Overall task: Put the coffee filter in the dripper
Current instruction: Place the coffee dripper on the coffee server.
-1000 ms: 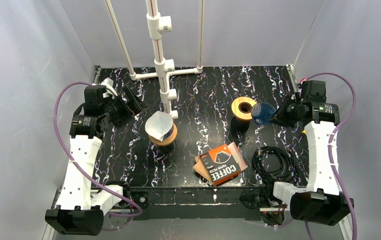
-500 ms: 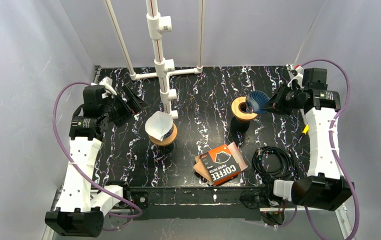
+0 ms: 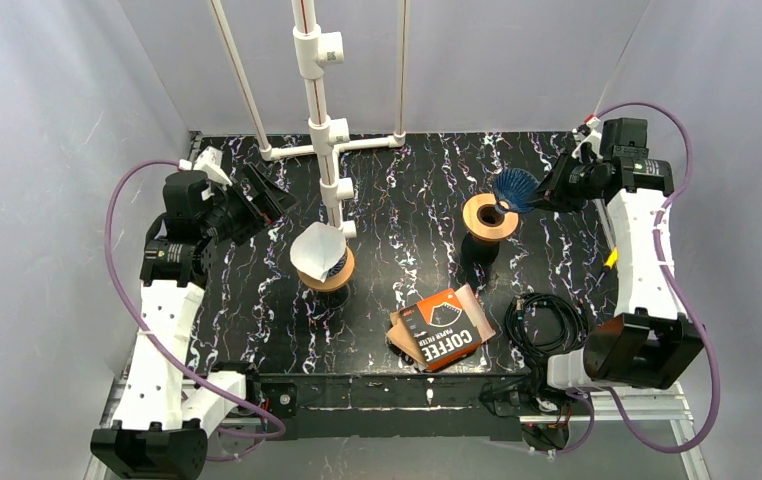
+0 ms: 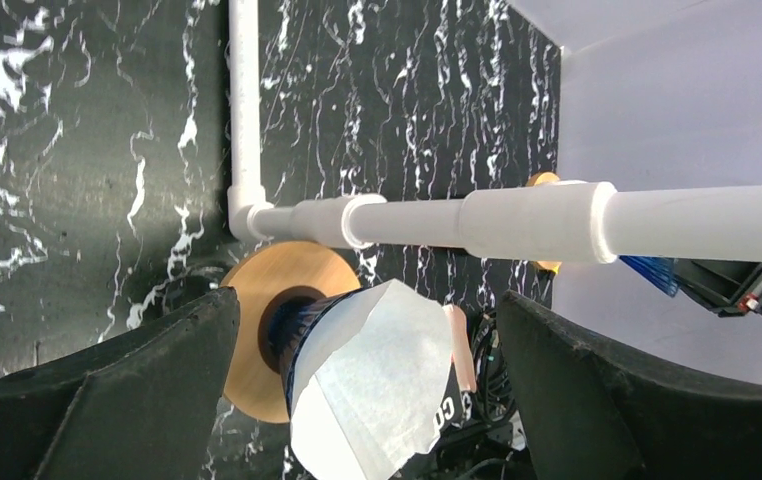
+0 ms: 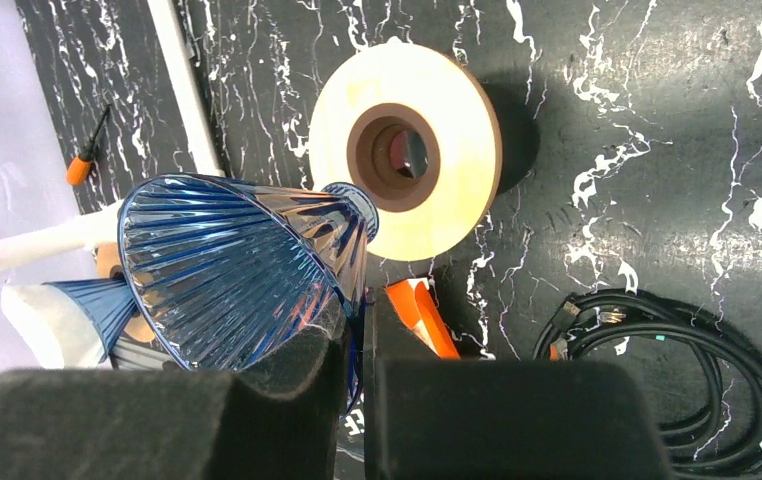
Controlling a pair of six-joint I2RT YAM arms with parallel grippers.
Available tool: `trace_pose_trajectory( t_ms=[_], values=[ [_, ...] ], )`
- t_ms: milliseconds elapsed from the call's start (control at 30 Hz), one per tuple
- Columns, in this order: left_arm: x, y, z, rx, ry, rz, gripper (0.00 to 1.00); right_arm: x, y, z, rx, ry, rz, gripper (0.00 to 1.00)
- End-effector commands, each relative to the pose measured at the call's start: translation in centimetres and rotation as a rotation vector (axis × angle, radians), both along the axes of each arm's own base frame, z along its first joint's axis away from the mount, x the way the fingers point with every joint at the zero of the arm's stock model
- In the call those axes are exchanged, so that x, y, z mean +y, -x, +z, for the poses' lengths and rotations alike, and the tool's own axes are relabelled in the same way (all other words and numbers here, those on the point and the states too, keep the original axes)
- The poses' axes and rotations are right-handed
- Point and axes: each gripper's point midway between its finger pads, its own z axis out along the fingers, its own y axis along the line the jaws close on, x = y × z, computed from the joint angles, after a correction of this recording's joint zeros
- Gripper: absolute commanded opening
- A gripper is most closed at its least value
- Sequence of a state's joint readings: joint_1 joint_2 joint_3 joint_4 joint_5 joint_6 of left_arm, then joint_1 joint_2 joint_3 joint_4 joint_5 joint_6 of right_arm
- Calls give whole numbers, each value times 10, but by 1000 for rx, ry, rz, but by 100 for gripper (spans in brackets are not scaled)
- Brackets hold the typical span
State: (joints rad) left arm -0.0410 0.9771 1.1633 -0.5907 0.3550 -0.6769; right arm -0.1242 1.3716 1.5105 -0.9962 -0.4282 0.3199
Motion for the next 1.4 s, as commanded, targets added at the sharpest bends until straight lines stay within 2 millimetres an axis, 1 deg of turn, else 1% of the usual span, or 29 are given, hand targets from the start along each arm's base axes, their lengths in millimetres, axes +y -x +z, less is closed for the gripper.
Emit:
trace_pose_trajectory(
  t_ms=[0, 133, 300, 500, 700, 833, 1067, 1367],
  values=[
    [5, -2, 29, -166, -39, -5, 99, -4, -21, 9, -64, 23, 8, 1],
    [7, -2, 34, -210, -71, -8, 99, 2, -30, -1, -44, 14, 25, 1],
    [11, -2, 34, -208, -96, 0, 99, 11, -39, -11, -28, 15, 44, 1],
    [13, -3, 32, -206, -127, -11, 99, 22, -40, -27, -4, 41, 52, 1],
    [15, -4, 36, -218, -144, -11, 99, 18, -38, -41, 22, 61, 22, 1],
    [16, -5, 33, -206, -158, -11, 99, 15, -35, -49, 45, 77, 14, 1],
    [16, -6, 29, -192, -162, -14, 99, 13, -37, -54, 51, 88, 10, 1],
    [16, -9, 30, -196, -153, -9, 99, 12, -32, -67, 75, 101, 21, 1]
  ],
)
